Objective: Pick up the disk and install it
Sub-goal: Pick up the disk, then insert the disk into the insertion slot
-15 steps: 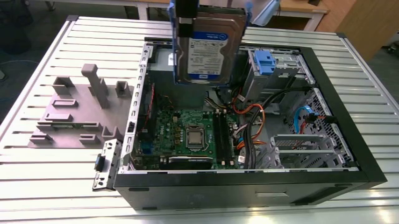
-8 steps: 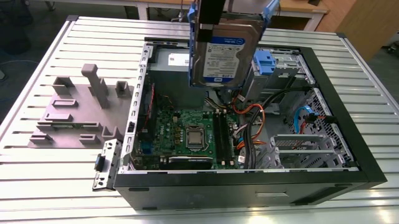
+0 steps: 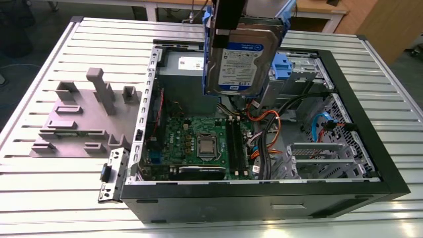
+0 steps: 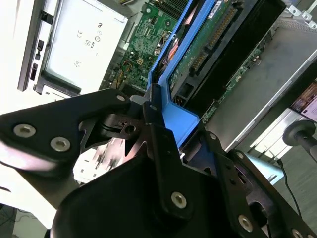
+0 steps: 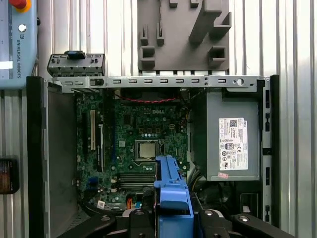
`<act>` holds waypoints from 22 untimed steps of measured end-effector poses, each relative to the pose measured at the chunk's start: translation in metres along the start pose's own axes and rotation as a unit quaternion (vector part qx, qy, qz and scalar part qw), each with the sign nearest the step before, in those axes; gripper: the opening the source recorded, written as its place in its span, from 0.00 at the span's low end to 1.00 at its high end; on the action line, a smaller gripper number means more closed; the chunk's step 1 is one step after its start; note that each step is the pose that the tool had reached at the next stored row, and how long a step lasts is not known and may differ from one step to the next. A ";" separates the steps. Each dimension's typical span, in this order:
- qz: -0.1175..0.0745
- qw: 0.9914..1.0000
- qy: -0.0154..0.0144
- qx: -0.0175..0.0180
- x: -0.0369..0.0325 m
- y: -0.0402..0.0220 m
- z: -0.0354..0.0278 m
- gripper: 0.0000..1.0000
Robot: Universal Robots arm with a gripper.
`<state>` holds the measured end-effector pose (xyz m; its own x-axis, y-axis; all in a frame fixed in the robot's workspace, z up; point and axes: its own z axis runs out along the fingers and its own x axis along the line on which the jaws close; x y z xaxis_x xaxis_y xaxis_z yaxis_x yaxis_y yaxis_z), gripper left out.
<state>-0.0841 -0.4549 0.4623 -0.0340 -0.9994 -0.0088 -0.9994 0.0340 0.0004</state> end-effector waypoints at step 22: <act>0.000 1.000 0.001 0.000 0.0140 -0.0009 0.0003 0.36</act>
<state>-0.0837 -0.4689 0.4618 -0.0337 -0.9994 -0.0069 -0.9994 0.0337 0.0004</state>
